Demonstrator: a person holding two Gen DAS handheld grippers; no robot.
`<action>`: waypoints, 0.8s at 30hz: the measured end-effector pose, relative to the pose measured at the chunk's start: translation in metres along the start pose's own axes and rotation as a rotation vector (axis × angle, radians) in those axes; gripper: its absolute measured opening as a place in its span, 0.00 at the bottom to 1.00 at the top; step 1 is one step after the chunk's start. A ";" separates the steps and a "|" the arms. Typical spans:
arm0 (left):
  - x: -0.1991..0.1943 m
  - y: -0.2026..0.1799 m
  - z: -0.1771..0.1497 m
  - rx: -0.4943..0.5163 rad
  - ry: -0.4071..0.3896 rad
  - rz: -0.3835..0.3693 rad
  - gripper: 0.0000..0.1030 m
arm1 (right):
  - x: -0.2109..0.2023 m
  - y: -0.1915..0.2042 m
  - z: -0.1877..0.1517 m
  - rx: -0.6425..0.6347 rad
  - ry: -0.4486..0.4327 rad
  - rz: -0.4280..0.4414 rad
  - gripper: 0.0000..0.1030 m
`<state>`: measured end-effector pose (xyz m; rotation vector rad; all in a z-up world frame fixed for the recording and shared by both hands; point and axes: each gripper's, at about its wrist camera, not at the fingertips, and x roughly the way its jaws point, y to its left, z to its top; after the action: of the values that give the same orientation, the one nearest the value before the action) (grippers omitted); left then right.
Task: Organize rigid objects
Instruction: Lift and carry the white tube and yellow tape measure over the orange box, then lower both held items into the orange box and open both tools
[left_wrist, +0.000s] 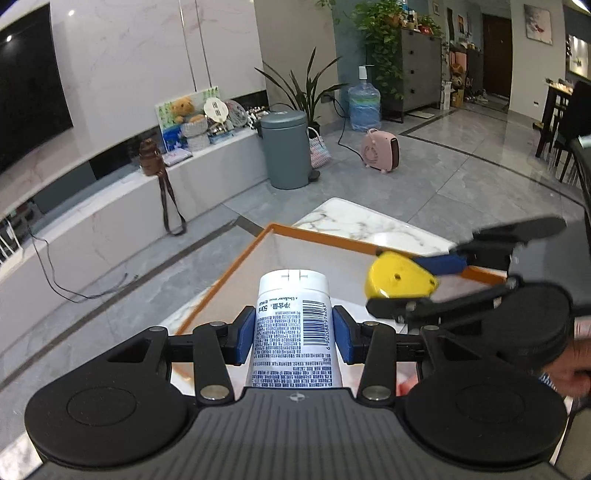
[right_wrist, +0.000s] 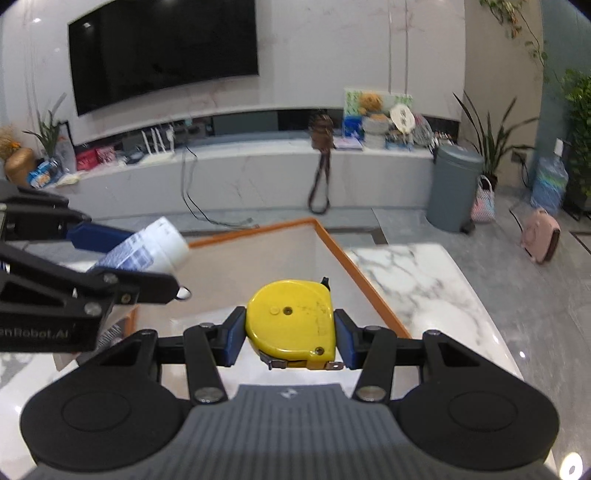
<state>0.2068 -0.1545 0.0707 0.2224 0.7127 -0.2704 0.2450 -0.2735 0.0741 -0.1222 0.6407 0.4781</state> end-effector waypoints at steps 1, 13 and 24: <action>0.005 0.000 0.001 -0.014 0.004 -0.005 0.49 | 0.003 -0.003 -0.002 0.009 0.020 -0.015 0.50; 0.056 0.012 -0.004 -0.180 0.095 -0.065 0.49 | 0.034 -0.021 -0.013 0.045 0.140 -0.066 0.50; 0.082 0.035 -0.015 -0.263 0.176 -0.080 0.49 | 0.058 0.001 -0.016 -0.076 0.205 -0.100 0.50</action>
<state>0.2681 -0.1311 0.0088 -0.0340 0.9240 -0.2324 0.2768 -0.2543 0.0267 -0.2760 0.8134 0.3964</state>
